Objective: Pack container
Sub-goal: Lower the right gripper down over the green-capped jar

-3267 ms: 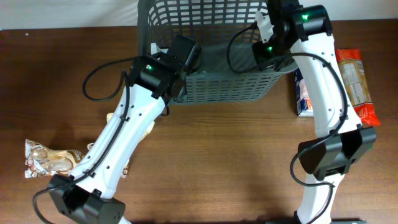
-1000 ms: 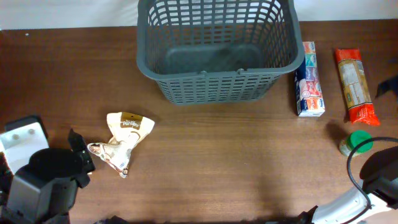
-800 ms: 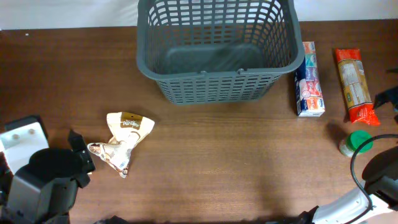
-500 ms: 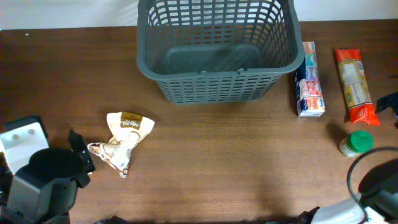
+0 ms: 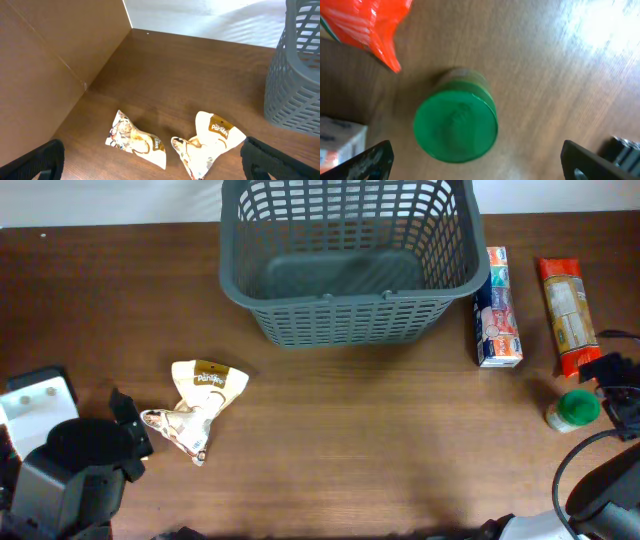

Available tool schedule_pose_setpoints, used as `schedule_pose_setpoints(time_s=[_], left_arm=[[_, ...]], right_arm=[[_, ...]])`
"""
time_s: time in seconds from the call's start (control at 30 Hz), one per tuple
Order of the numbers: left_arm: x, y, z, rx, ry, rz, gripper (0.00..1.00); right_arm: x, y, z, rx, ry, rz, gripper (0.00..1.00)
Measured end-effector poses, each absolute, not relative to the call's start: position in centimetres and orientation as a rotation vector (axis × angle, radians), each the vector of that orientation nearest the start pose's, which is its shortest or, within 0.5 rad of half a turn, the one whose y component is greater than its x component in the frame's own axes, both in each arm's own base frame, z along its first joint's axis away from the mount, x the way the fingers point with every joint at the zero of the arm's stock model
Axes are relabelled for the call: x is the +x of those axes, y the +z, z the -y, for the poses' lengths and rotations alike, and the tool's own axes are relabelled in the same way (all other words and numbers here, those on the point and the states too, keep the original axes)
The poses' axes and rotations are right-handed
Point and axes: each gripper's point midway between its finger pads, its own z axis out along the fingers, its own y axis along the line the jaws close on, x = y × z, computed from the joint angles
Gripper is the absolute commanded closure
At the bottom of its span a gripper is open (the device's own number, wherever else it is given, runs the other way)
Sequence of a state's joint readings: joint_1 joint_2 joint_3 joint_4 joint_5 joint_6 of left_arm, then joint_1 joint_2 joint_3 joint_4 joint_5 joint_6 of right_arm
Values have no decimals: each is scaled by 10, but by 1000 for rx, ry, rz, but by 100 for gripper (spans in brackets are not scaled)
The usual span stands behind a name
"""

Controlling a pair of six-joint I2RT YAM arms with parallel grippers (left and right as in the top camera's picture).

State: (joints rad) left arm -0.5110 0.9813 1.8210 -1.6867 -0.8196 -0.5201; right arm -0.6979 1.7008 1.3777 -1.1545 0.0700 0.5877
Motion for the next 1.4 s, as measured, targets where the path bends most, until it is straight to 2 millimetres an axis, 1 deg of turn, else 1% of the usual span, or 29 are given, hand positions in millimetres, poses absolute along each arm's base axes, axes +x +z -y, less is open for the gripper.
schedule_pose_setpoints(time_s=[0.23, 0.5, 0.67, 0.87, 1.03, 1.4], left_arm=[[165, 412, -51, -356, 403, -2104, 1], [165, 412, -51, -356, 403, -2104, 1], [165, 412, -51, -356, 403, -2104, 1], [165, 412, -51, -356, 403, -2104, 1], [165, 412, -51, -356, 403, -2104, 1], [165, 412, -51, -356, 403, -2104, 1]], right_arm=[[252, 110, 221, 1816, -78, -2418, 2], [252, 110, 220, 1828, -69, -2408, 1], [255, 110, 217, 1824, -69, -2416, 1], [260, 96, 208, 1842, -86, -2461, 1], [259, 83, 207, 1878, -99, -2483, 1], [259, 73, 207, 1891, -106, -2512, 1]])
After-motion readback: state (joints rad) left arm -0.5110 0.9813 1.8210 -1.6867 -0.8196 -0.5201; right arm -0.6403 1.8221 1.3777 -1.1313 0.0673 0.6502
